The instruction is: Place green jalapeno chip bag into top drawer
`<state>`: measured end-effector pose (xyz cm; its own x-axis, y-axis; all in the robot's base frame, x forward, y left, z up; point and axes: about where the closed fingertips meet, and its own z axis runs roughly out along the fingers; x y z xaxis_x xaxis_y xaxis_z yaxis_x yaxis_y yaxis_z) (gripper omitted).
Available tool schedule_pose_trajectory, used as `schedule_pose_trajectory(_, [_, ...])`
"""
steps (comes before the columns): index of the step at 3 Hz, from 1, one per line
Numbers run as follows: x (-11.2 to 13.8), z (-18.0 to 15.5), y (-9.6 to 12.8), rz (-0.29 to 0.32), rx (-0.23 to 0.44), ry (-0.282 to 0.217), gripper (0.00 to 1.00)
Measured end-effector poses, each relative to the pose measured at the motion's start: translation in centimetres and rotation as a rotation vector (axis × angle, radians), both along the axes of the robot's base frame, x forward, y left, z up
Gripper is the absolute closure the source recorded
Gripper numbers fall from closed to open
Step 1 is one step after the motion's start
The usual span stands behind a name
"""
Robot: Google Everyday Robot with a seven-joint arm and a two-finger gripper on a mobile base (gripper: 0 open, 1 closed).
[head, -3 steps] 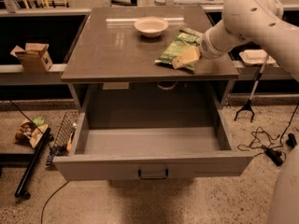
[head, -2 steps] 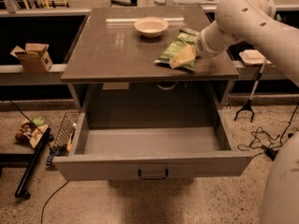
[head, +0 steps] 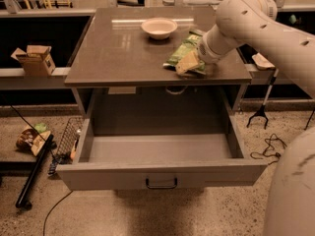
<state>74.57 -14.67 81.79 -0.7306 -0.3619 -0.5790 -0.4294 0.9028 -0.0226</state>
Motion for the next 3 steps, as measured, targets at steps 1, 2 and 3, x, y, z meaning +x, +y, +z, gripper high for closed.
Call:
schedule_pose_trajectory(1, [-0.1,-0.2,1.1,0.016,-0.001,0.006,0.41])
schedule_pose_trajectory(2, [-0.4,0.9,1.6,0.042,0.020,-0.020,0.65])
schedule_pose_trajectory(3, [-2.0,4.1,1.2,0.086,0.061,-0.098,0.88])
